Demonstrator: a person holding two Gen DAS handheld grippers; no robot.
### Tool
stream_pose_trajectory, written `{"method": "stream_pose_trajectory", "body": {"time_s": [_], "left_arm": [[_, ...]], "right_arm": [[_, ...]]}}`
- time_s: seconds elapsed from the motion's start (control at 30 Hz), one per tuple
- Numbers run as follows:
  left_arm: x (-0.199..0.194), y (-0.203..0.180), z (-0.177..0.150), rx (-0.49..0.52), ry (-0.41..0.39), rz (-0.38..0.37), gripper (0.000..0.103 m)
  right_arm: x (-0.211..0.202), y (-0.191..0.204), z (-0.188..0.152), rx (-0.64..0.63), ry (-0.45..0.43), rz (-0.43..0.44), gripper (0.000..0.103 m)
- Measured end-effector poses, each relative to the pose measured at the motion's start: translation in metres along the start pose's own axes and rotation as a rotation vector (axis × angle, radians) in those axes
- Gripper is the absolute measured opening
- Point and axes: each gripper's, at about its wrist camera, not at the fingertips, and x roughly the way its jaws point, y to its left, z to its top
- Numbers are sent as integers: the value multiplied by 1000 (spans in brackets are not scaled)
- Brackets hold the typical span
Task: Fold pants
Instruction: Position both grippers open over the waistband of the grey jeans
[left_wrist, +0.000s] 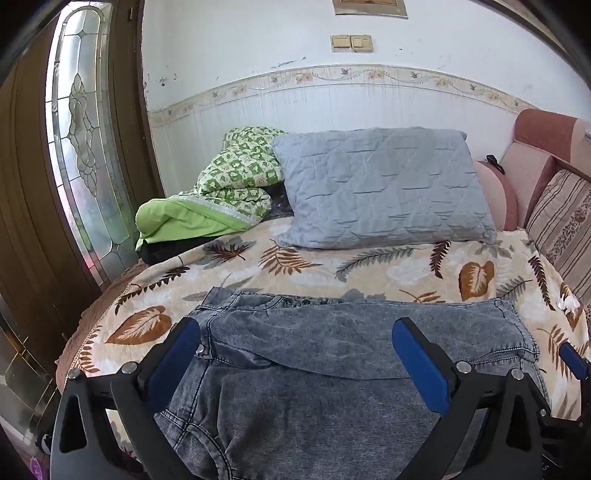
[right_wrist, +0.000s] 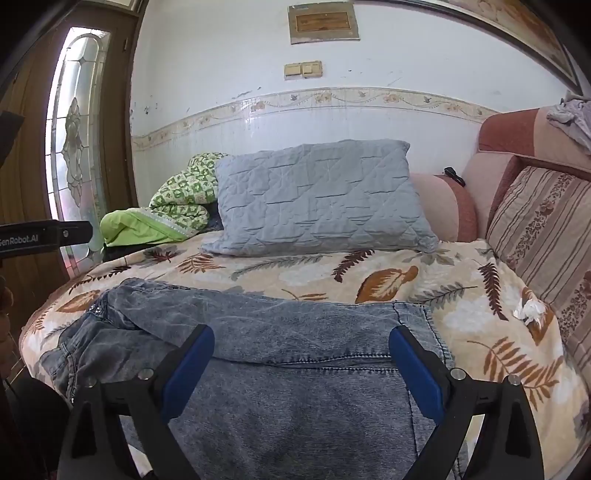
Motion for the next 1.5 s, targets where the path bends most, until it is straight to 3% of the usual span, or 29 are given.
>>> {"method": "stream_pose_trajectory", "body": {"time_s": [0.73, 1.5], "left_arm": [[-5, -10, -1, 40, -2, -9, 103], [18, -6, -12, 52, 50, -6, 103]], "right_arm": [[4, -26, 1, 88, 13, -35, 97], [19, -33, -4, 102, 59, -55, 97]]}}
